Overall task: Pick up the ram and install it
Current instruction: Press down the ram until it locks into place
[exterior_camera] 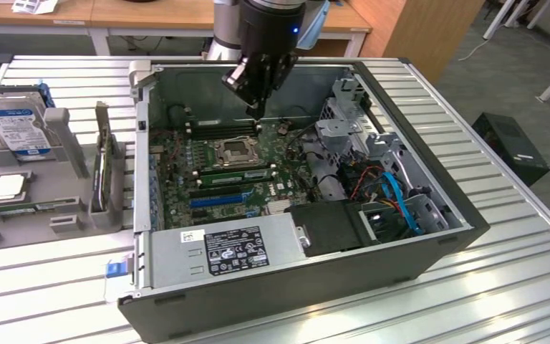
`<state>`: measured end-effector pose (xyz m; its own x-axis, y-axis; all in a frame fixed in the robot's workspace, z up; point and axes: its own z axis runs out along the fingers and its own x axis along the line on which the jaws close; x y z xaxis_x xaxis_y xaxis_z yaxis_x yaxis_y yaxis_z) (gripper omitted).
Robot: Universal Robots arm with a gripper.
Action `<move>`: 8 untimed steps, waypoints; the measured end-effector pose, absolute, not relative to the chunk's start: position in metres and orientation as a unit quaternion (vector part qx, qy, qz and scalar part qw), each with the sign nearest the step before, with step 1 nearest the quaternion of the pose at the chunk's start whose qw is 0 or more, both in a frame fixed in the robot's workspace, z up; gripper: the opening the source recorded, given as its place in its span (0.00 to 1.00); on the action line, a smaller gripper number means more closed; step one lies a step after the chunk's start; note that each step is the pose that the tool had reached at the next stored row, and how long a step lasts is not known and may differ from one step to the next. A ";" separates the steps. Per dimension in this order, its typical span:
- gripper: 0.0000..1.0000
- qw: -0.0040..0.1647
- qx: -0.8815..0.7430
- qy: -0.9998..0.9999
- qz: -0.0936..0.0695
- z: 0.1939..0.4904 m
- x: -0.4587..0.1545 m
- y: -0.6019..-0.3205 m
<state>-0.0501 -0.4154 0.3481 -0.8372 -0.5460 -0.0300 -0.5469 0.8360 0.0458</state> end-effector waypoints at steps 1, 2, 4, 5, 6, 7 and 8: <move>0.11 0.008 -0.277 0.960 0.026 0.348 -0.050 -0.415; 0.11 0.008 -0.270 0.963 0.026 0.348 -0.050 -0.415; 0.11 0.009 -0.254 0.967 0.026 0.348 -0.050 -0.415; 0.11 0.009 -0.246 0.969 0.026 0.348 -0.050 -0.415; 0.11 0.009 -0.237 0.971 0.026 0.348 -0.050 -0.415; 0.11 0.009 -0.230 0.973 0.026 0.348 -0.050 -0.415; 0.11 0.010 -0.222 0.975 0.026 0.348 -0.050 -0.415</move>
<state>-0.0501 -0.4154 0.3480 -0.9017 -0.4314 -0.0301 -0.4323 0.9006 0.0456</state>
